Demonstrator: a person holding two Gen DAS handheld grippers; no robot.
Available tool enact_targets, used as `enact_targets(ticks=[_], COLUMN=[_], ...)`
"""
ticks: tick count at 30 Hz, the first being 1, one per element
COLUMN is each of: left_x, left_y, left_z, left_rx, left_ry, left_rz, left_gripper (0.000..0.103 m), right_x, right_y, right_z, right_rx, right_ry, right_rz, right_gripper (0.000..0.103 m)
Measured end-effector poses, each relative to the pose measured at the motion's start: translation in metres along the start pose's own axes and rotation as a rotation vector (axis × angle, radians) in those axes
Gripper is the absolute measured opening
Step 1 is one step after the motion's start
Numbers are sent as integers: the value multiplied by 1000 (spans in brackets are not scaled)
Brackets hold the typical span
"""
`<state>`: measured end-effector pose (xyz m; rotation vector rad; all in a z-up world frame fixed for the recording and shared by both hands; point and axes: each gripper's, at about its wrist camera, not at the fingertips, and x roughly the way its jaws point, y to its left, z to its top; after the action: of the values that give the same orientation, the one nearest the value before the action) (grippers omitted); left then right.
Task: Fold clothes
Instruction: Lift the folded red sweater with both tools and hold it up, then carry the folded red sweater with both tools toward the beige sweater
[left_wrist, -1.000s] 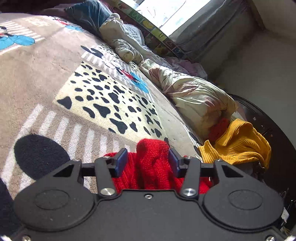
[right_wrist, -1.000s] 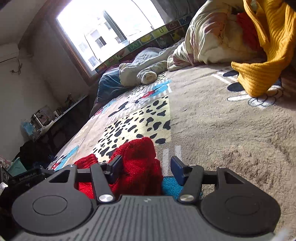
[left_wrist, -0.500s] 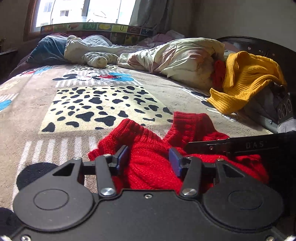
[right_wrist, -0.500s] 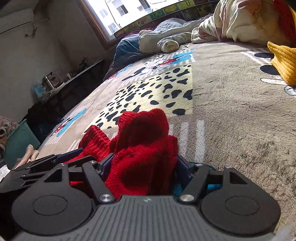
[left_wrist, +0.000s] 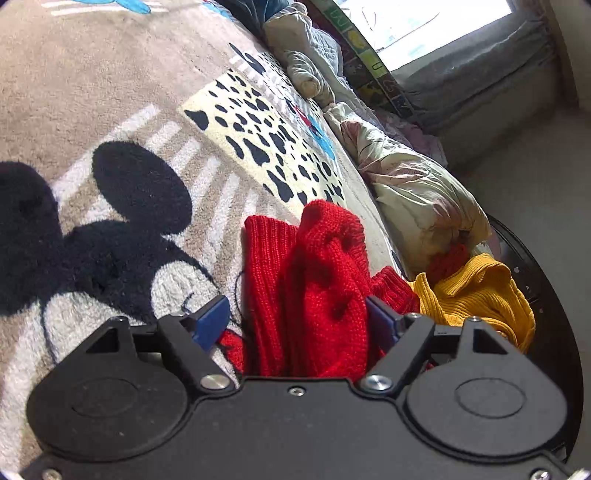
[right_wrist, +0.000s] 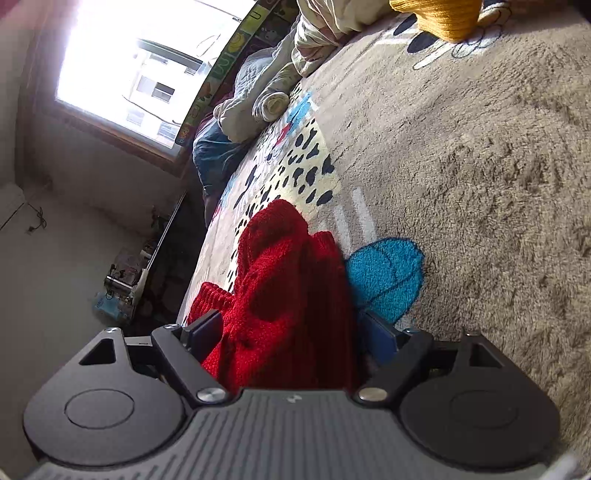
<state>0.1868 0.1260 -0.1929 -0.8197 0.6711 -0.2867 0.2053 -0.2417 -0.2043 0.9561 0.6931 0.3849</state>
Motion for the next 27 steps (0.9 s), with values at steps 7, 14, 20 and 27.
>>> enact_targets(ticks=[7,14,20,27], left_x=[30,9,-75,-231], left_y=[-16,-14,-19,-27], left_z=[-5,-15,0,99], left_rx=[15,-159,-223,-143], left_ry=[67,55,-42,-258], left_rz=[-30,-41,-71,-113], left_gripper=[65,50,50,50], right_x=[18,8,-3,41], right_y=[5,15,73,222], right_z=[-16,-25,-44,-75], right_rx=[-121,-28,-73,-153], right_ry=[-3,-14,41,141], right_rz=[0,22,146,390], right_gripper=[64,51,50,50])
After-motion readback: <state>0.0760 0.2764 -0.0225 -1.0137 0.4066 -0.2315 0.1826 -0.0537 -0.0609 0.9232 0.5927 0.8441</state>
